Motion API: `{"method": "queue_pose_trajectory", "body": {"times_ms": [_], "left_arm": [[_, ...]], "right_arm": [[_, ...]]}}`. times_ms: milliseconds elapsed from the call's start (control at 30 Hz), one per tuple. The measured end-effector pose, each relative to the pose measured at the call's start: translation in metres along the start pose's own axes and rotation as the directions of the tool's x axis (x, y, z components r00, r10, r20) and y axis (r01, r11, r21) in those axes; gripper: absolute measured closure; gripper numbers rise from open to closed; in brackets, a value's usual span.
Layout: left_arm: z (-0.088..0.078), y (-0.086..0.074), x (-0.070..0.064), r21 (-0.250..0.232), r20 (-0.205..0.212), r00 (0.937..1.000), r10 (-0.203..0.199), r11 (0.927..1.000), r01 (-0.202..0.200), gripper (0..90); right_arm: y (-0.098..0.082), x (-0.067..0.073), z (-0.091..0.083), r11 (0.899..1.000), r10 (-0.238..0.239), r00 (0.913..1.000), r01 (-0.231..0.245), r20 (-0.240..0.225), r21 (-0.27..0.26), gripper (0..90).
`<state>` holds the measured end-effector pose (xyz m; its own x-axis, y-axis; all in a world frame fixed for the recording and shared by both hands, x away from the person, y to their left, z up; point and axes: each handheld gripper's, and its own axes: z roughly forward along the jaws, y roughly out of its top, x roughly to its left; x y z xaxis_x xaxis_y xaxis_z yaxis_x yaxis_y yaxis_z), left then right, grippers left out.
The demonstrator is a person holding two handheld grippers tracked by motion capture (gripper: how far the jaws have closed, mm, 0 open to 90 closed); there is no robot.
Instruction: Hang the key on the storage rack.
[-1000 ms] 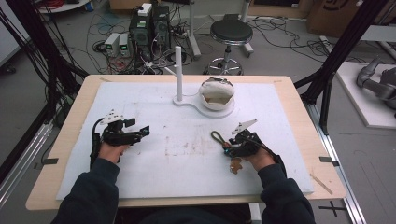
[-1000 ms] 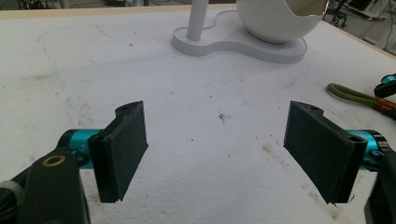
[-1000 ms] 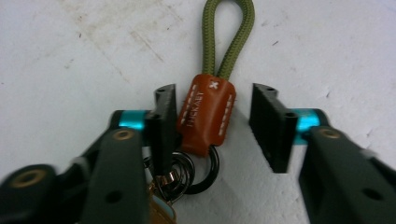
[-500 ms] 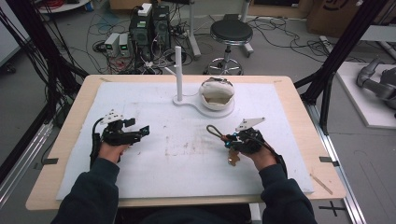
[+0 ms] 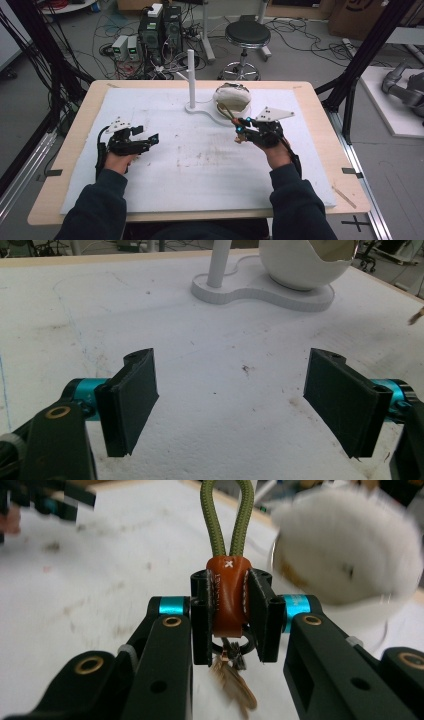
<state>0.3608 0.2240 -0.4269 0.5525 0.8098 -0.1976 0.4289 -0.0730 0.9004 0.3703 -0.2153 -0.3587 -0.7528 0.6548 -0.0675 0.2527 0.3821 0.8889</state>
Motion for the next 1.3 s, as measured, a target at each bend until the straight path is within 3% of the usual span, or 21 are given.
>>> {"method": "queue_pose_trajectory", "body": {"times_ms": [33, 167, 200, 300, 633, 867, 933, 1133, 1300], "left_arm": [[0.0, 0.0, 0.0, 0.001, -0.001, 1.0, -0.005, 1.0, 0.005, 21.3], [0.001, 0.0, 0.0, 0.004, 0.003, 1.0, -0.007, 1.0, 0.007, 21.3], [0.001, -0.001, 0.0, 0.005, 0.004, 1.0, -0.006, 1.0, 0.006, 21.3], [0.001, -0.001, 0.0, 0.004, 0.008, 1.0, -0.001, 1.0, 0.001, 21.3], [0.001, -0.001, -0.001, 0.006, 0.017, 0.9998, -0.005, 1.0, 0.005, 21.3], [0.0, -0.001, 0.0, 0.004, 0.018, 0.9998, -0.007, 1.0, 0.007, 21.3], [0.0, -0.001, 0.0, 0.006, 0.018, 0.9998, -0.007, 1.0, 0.007, 21.3], [0.001, -0.001, 0.0, 0.008, 0.018, 0.9998, -0.005, 1.0, 0.005, 21.3], [0.001, -0.001, 0.001, 0.011, 0.017, 0.9998, -0.007, 0.9999, 0.007, 21.3]], "right_arm": [[0.015, 0.0, 0.006, 1.0, -0.011, 0.9999, 0.011, 0.013, -0.021, 74.7], [0.034, 0.0, 0.014, 0.999, -0.024, 0.9993, 0.025, 0.03, -0.038, 74.7], [0.047, 0.0, 0.024, 0.998, -0.037, 0.9981, 0.039, 0.049, -0.048, 74.6], [0.063, 0.001, 0.037, 0.997, -0.035, 0.9967, 0.04, 0.073, -0.063, 74.6], [0.094, 0.008, 0.077, 0.996, -0.046, 0.9917, 0.056, 0.12, -0.076, 74.6], [0.104, 0.014, 0.102, 0.996, -0.059, 0.9908, 0.067, 0.122, -0.06, 74.5], [0.103, 0.015, 0.113, 0.998, -0.064, 0.9873, 0.067, 0.146, -0.017, 74.5], [0.095, 0.008, 0.13, 0.998, -0.052, 0.981, 0.044, 0.187, 0.044, 74.3], [0.092, 0.007, 0.135, 0.998, -0.033, 0.9872, 0.025, 0.156, 0.054, 71.4]]}}
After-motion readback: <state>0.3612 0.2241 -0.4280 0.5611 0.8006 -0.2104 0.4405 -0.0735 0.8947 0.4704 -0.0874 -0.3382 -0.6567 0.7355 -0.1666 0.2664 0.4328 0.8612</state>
